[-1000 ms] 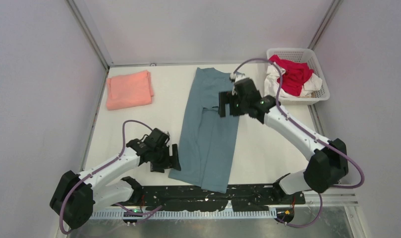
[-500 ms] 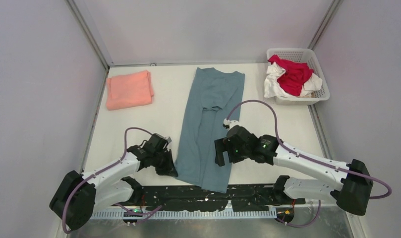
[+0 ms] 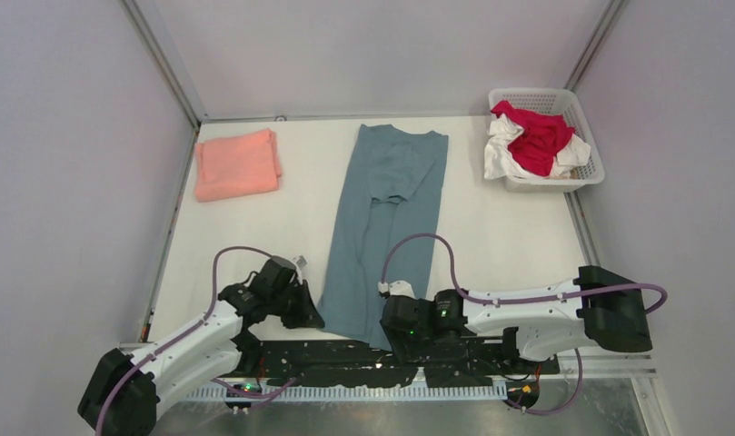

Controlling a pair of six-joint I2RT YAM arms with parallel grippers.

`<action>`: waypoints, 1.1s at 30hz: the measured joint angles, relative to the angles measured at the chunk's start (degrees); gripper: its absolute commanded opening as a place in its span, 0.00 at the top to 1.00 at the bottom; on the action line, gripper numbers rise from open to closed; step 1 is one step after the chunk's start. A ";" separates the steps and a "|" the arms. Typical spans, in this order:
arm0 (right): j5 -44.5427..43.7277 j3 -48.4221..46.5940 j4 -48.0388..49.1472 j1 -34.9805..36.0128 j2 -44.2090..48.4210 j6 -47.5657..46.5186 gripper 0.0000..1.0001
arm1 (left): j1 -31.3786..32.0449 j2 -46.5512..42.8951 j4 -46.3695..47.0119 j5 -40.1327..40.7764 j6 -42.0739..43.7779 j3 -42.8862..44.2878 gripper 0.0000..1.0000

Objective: Fold and stack the t-shirts
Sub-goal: Grab the bottom of the folded rectangular tshirt with both arms, then fold the folded rectangular tshirt in 1/3 of the way

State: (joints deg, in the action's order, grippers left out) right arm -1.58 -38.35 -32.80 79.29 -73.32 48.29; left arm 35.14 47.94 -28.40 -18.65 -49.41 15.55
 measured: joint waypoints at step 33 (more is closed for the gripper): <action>-14.43 -6.80 -4.70 -16.83 3.96 -3.58 0.95 | -1.49 9.77 0.98 2.36 3.34 22.25 1.00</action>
State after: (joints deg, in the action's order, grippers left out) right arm -16.01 -45.15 -37.50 62.46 -69.36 44.71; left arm 33.65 57.71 -27.42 -16.29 -46.06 37.80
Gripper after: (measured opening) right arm 0.086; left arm 0.023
